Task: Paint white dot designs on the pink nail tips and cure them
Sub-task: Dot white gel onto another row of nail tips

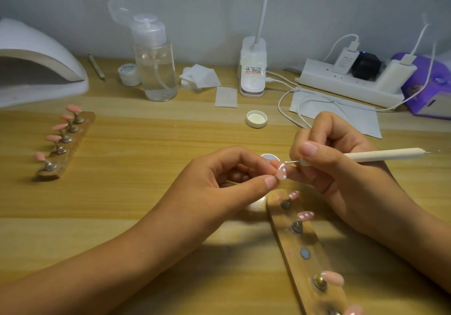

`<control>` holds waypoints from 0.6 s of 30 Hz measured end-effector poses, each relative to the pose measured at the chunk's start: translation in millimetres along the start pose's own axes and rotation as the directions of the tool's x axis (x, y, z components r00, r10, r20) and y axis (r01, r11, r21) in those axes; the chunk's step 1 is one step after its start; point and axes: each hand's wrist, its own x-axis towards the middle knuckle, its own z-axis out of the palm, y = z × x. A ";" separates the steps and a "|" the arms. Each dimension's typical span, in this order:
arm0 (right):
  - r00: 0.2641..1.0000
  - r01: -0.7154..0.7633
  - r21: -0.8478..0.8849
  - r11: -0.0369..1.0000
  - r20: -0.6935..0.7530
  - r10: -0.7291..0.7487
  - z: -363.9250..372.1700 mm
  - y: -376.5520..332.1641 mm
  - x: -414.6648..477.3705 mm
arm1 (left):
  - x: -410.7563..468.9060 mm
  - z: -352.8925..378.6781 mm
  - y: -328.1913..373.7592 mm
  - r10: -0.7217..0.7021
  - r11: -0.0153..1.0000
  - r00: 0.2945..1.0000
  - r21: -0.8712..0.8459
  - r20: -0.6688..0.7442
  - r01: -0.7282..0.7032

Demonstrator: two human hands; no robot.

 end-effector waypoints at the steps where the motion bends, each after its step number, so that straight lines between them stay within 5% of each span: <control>1: 1.000 -0.001 0.017 1.000 0.001 0.001 0.4 -0.8 1.0 | -0.2 -0.1 0.2 0.000 1.000 1.000 -0.006 0.002 0.000; 6: 0.995 -0.032 0.105 0.994 -0.094 0.042 -0.1 -7.2 5.4 | -6.7 2.8 1.6 0.032 0.996 0.999 0.077 0.005 -0.032; 11: 0.973 -0.057 0.196 0.979 -0.208 0.099 -7.4 -9.6 8.3 | -19.4 15.2 10.1 0.215 0.949 0.975 0.225 0.055 -0.222; 18: 0.965 -0.069 0.241 0.968 -0.232 0.126 -13.1 -5.6 12.2 | -24.4 20.1 8.5 0.241 0.695 0.941 0.634 0.238 -0.339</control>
